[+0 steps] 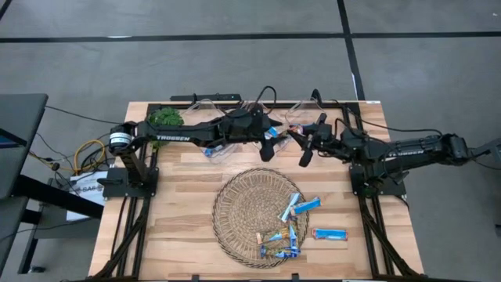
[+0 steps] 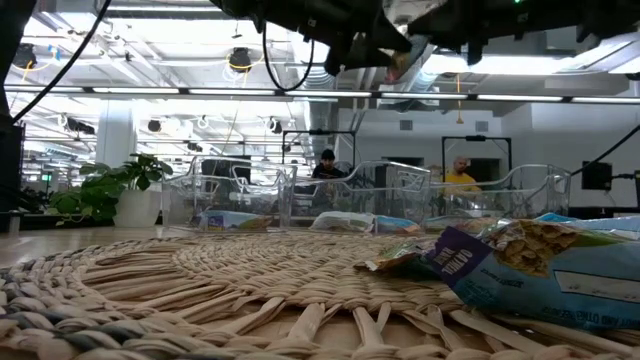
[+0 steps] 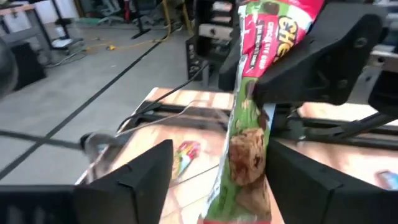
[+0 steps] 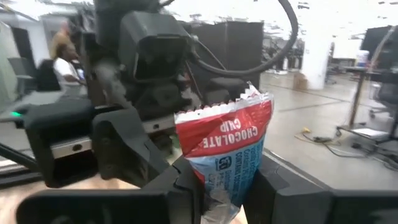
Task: Pick and place Granola Bars by type
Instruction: Put the red granola bar into the right transparent bin
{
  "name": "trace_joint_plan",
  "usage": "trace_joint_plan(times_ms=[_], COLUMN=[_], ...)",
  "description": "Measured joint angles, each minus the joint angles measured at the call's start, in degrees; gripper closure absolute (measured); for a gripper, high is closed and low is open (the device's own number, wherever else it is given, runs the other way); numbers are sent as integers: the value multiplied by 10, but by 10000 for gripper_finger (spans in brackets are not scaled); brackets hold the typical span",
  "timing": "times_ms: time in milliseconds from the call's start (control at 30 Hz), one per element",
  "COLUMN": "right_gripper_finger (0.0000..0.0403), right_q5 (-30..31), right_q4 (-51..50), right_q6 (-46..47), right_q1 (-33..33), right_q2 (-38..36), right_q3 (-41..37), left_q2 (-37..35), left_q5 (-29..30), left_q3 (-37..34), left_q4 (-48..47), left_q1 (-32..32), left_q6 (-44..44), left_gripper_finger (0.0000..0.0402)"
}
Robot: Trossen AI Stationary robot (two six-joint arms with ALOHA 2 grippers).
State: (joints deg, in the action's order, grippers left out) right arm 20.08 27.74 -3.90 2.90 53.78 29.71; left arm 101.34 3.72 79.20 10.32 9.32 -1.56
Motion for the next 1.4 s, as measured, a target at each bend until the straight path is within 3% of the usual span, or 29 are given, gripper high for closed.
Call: trace_joint_plan(times_ms=[300, 767, 1067, 1400], right_gripper_finger=[331, 331, 331, 331], right_q5=[80, 227, 234, 204], right_q4=[-68, -197, -257, -435], right_q6=[14, 81, 107, 251], right_q1=[62, 176, 198, 215], right_q2=[0, 0, 0, 0], right_q3=[0, 0, 0, 0], left_q2=[0, 0, 0, 0], left_q5=[69, 72, 72, 72], left_q3=[0, 0, 0, 0], left_q4=[-9, -35, -48, -65], left_q1=[7, 7, 6, 6], left_q6=[-10, -10, -10, -11], left_gripper_finger=[136, 136, 136, 136])
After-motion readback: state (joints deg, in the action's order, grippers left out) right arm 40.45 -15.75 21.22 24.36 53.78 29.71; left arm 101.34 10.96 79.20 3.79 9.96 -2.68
